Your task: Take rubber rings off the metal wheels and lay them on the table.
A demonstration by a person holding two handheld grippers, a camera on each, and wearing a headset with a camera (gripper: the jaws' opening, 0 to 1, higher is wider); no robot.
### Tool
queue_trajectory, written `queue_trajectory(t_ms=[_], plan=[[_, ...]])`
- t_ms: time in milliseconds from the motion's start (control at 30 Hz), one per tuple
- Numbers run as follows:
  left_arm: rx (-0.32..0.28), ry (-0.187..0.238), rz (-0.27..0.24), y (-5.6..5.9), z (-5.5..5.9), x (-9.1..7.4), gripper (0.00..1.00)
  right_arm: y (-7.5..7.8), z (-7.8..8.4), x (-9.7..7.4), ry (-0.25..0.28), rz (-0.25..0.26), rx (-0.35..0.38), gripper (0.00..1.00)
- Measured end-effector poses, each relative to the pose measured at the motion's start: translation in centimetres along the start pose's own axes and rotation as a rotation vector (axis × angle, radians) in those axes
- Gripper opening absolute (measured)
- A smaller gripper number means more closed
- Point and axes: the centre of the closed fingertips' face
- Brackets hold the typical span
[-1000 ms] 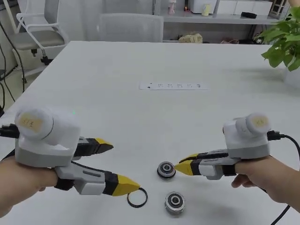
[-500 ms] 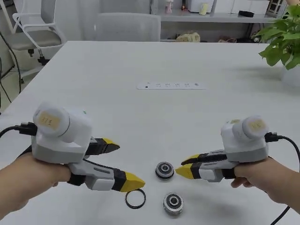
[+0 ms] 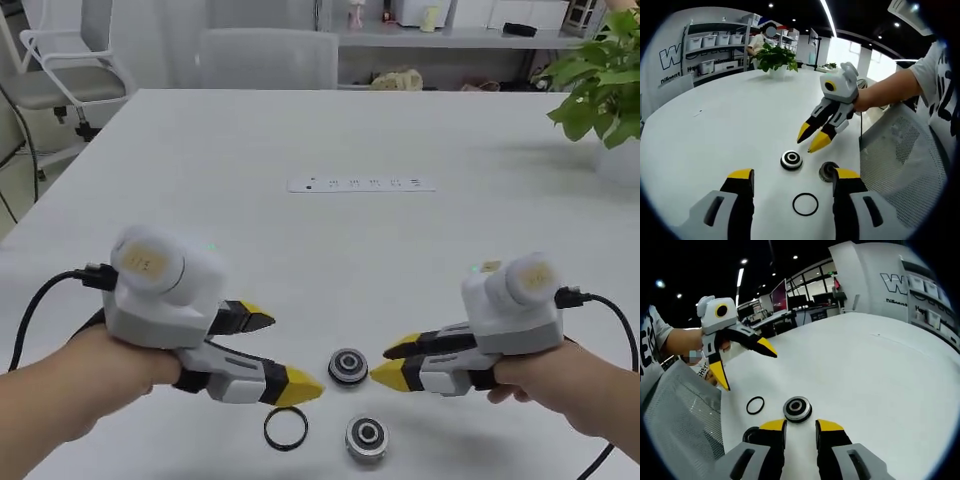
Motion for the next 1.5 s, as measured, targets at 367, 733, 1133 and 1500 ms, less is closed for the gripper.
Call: queue_trajectory(t_ms=[367, 733, 1133, 1500], plan=[[0.012, -0.003, 0.018, -0.3, -0.1, 1.9, 0.56, 0.1, 0.4, 0.2, -0.005, 0.001, -0.010, 0.22], [0.018, -0.016, 0.032, -0.4, 0.1, 3.3, 0.48, 0.1, 0.5, 0.4, -0.008, -0.002, -0.017, 0.23], [0.041, -0.032, 0.049, -0.2, 0.0, 4.6, 0.38, 0.1, 0.8, 0.6, -0.012, -0.002, -0.020, 0.24], [0.074, -0.059, 0.069, 0.1, 0.2, 5.8, 0.30, 0.2, 0.9, 0.5, -0.014, -0.001, -0.018, 0.24]])
Point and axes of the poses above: the centre of the closed fingertips' face, and the gripper's own axes: x roughly forward along the fingers, y roughly to its right, z roughly out of its underside, and after that the axes turned 11 degrees about x, right-handed
